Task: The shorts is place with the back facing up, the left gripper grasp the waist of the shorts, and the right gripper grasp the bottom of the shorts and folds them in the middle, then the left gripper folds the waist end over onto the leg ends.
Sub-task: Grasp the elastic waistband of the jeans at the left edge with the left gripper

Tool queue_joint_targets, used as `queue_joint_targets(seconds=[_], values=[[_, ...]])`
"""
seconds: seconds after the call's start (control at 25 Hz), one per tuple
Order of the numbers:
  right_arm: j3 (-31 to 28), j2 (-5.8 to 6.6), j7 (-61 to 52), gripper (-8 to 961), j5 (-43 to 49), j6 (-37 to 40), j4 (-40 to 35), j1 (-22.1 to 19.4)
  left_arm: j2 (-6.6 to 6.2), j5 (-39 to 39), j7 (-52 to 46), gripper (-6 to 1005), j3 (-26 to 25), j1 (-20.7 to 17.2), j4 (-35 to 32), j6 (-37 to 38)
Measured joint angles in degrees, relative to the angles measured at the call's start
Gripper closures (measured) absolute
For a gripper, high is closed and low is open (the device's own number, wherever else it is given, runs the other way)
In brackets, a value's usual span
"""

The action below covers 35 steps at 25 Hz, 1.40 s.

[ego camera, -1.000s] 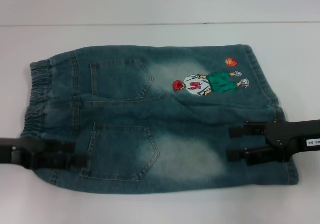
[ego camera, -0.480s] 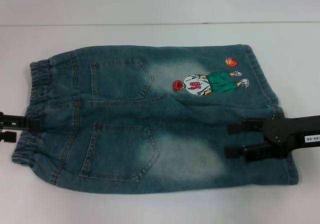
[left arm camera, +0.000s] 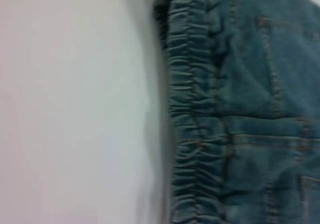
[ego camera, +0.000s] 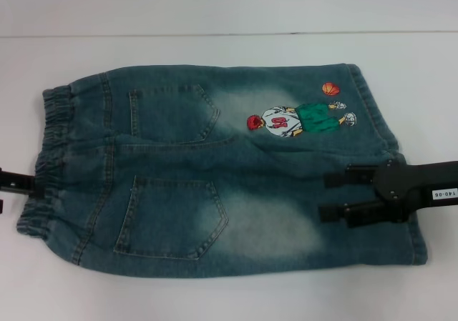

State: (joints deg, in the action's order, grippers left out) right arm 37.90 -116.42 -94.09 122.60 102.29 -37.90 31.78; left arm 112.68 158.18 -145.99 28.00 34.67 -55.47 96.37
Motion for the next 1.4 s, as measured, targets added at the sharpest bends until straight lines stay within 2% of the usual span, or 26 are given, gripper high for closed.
queue_joint_targets(seconds=[0.24,0.68,1.4], values=[[0.4,0.05,-0.2,12,0.1,-0.7,0.0,0.7,0.25,2.3,-1.7,50,2.7,0.7,1.9,-2.8],[0.8,0.07,-0.5,12,0.1,-1.4,0.0,1.5,0.50,2.5,-2.6,49,5.5,1.4,2.2,-3.1],[1.2,0.04,-0.5,12,0.1,-2.1,0.0,1.7,1.19,3.3,-3.1,50,6.2,1.6,3.0,-3.1]])
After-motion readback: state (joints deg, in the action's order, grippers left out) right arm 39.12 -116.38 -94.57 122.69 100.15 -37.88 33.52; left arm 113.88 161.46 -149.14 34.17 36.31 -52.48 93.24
